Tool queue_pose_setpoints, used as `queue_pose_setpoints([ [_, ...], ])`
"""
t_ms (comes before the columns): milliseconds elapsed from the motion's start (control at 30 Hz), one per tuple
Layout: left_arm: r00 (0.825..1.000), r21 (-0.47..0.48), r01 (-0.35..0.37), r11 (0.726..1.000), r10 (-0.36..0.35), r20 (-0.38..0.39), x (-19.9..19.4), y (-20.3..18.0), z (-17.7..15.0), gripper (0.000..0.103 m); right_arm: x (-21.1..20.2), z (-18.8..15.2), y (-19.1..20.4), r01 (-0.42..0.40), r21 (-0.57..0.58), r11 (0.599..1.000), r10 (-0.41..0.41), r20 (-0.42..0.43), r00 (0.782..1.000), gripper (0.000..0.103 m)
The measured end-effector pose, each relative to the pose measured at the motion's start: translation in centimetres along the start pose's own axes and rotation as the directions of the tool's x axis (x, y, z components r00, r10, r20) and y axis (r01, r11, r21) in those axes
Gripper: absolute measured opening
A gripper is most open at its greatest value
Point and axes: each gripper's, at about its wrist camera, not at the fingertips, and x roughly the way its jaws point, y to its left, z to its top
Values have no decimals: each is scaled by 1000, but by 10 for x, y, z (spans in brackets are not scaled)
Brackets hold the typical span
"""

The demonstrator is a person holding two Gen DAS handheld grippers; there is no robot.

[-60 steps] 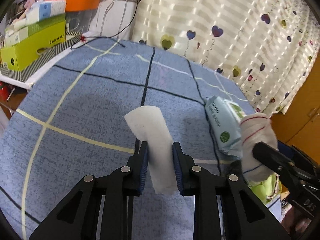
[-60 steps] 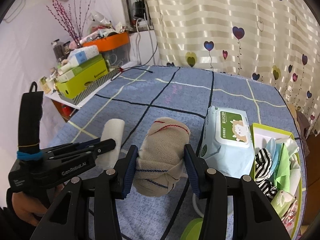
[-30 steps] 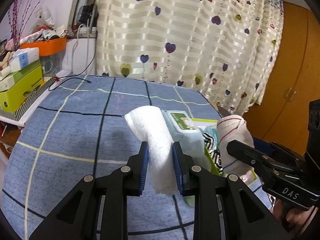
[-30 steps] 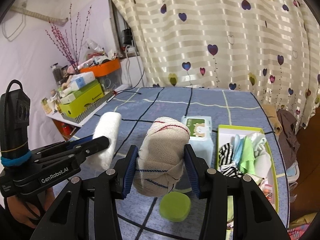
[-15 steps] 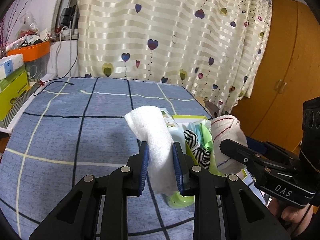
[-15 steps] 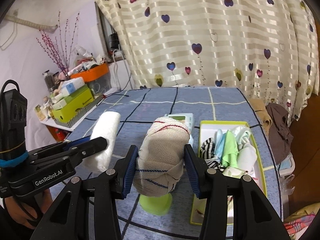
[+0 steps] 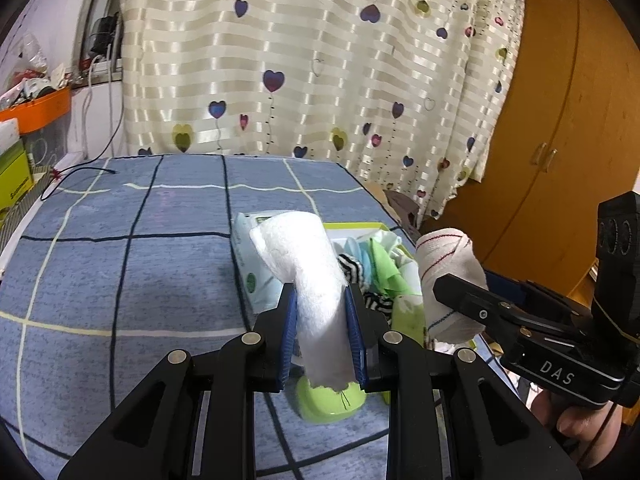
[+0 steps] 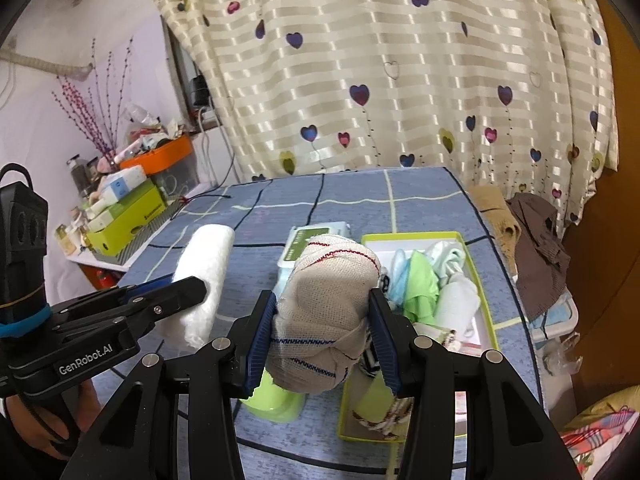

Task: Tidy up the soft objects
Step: 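Carry the white sock and beige sock over the box with both grippers, then lower both socks into the box and open both grippers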

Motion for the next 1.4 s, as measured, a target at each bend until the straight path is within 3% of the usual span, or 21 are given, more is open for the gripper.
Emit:
queue_pose_setpoints([
  [667, 993, 68, 101, 993, -97, -61, 35, -45, 5, 25, -17, -15, -69, 100, 100, 990, -100, -4, 995, 45],
  [1400, 986, 119, 128, 985, -112, -127, 70, -74, 1, 25, 10, -46, -102, 127, 137, 982, -113, -105, 988, 45],
])
